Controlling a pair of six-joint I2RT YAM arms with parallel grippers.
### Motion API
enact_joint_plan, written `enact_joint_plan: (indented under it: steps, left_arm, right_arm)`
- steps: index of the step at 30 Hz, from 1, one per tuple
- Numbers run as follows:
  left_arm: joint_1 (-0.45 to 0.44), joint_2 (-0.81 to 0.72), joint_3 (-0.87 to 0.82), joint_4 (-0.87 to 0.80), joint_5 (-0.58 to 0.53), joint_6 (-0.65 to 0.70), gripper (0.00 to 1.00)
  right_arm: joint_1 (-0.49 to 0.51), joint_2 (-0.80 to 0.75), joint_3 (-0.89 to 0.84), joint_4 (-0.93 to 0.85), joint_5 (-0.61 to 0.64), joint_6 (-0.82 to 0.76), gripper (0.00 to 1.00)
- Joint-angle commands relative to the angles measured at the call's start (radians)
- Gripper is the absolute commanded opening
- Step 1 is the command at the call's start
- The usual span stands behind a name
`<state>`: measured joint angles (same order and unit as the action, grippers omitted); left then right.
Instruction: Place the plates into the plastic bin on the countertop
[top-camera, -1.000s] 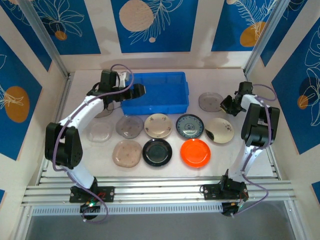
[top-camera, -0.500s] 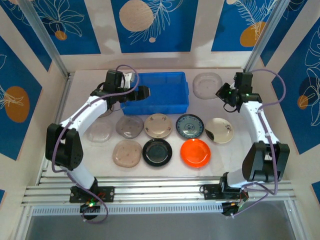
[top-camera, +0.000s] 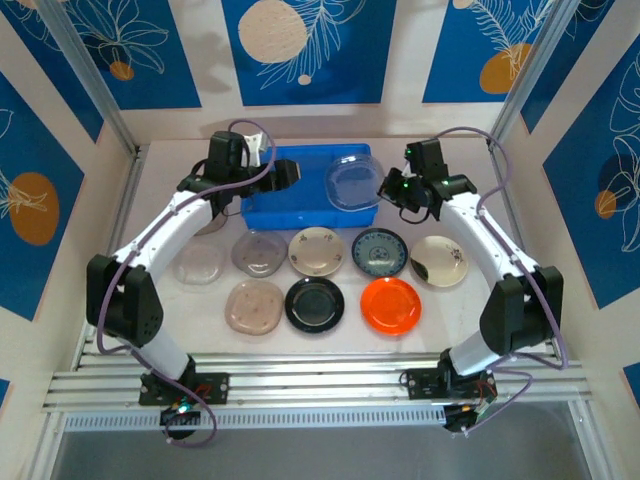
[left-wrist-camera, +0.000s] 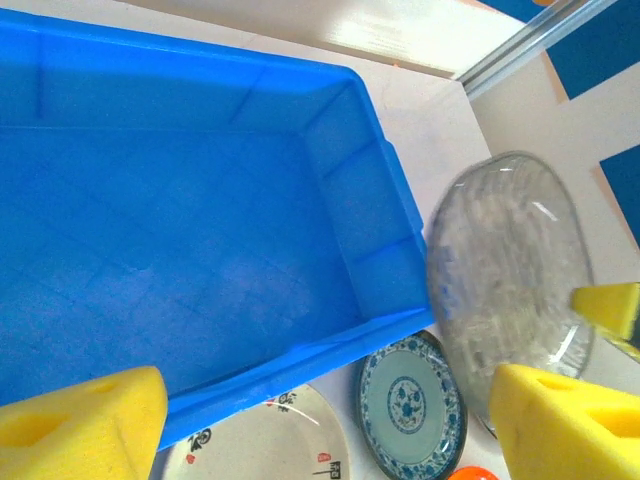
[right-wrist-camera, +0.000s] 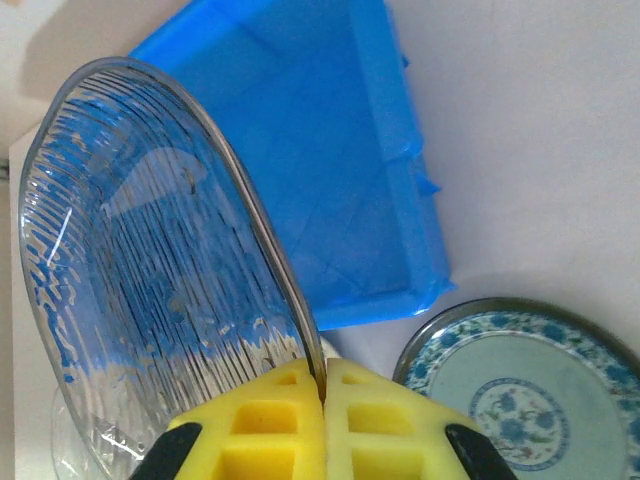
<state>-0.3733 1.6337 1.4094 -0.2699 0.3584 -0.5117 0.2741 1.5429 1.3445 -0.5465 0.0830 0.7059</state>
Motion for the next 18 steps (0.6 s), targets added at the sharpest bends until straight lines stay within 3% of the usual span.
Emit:
enact_joint_plan:
  steps: [1,8,18]
  left_arm:
    - [-0.023,0.028,0.040,0.016,0.013,-0.017,0.82]
    - [-0.033,0.080,0.056,0.011,0.020,-0.037,0.66]
    - [-0.039,0.156,0.130,0.014,0.055,-0.050,0.60]
  right_arm:
    - [0.025,0.031,0.061,0.013,-0.009,0.023,0.00]
    - [0.046,0.094,0.131,0.007,-0.032,0.029,0.00]
    - [0.070,0.144,0.197,0.012,-0.060,0.032,0.00]
